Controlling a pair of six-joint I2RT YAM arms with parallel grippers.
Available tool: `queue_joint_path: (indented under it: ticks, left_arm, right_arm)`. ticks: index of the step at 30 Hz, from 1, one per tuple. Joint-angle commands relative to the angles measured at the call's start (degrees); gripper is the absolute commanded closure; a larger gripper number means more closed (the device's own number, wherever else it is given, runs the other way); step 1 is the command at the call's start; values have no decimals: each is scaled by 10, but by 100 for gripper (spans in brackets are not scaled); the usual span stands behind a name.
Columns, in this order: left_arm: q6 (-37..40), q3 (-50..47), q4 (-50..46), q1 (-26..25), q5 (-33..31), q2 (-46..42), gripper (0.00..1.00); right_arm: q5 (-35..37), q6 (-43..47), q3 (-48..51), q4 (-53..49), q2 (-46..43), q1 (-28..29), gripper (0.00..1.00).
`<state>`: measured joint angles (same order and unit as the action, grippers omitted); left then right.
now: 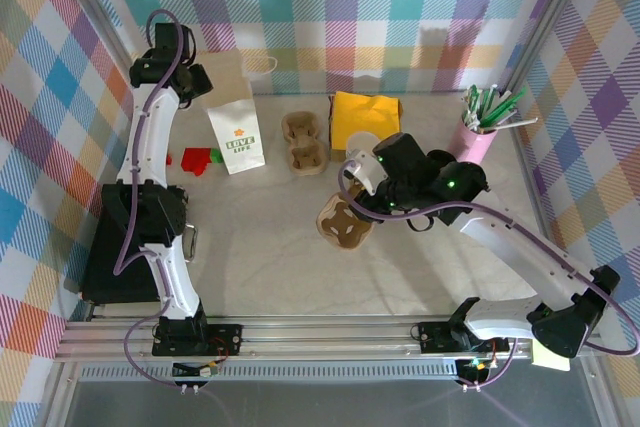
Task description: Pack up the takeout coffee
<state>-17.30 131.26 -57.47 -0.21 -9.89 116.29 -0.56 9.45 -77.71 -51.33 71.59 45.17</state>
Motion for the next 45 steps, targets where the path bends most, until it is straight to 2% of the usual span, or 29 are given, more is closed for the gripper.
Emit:
queue_joint_path:
  ticks: [1, 3, 8, 14, 19, 28, 36, 45]
  left_arm:
    - [13, 19, -7, 7, 10, 21, 55]
    - [16, 21, -7, 7, 9, 28, 60]
    - [24, 26, -13, 7, 10, 33, 85]
    - [32, 23, -31, 6, 24, 15, 99]
    - [24, -13, -46, 0, 63, -31, 100]
    - [6, -164, -60, -17, 122, -180, 100]
    - [10, -281, -89, -67, 166, -327, 100]
    - [18, -374, -80, -128, 273, -432, 100]
  right_arm:
    - [-13, -6, 1, -9, -19, -3, 65]
    - [-13, -6, 2, -10, -22, -3, 65]
    - [-13, -8, 4, -16, -29, -3, 65]
    - [-13, -8, -1, -20, -34, -3, 65]
    - [-15, -10, -6, -21, -40, -3, 65]
    - [-22, -17, -23, -36, -58, -3, 65]
    - [-30, -17, -60, -60, -72, -3, 66]
    - [-62, -10, -134, -88, -65, -3, 66]
